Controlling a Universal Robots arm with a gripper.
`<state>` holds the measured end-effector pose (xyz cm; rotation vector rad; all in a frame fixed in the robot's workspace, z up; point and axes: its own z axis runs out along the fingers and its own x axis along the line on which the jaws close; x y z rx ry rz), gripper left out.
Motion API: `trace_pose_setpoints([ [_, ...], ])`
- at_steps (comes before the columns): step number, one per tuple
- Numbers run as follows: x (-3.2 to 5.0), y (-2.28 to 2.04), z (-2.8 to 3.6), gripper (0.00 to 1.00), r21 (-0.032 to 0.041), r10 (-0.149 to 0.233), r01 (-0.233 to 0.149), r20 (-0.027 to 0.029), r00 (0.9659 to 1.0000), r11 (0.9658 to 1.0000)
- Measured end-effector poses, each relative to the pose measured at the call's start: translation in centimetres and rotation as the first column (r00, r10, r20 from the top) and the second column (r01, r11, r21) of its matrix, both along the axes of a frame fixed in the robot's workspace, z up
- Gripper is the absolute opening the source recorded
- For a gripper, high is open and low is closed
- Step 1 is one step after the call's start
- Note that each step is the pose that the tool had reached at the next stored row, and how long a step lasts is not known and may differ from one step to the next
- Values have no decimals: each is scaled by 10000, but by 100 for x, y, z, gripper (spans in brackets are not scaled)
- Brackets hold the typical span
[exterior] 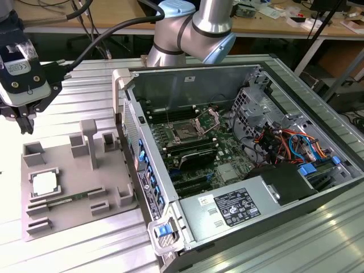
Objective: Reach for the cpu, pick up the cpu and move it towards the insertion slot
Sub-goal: 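Reach for the cpu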
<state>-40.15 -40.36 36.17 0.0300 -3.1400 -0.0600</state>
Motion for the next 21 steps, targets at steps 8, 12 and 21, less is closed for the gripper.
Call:
trace_pose_setpoints([
  [8, -9, 0, -21, 11, 0, 0, 0, 0, 10000, 10000],
  [12, -11, 0, -29, 11, 0, 0, 0, 0, 10000, 10000],
  [21, -17, 0, -47, 11, 0, 0, 0, 0, 10000, 10000],
])
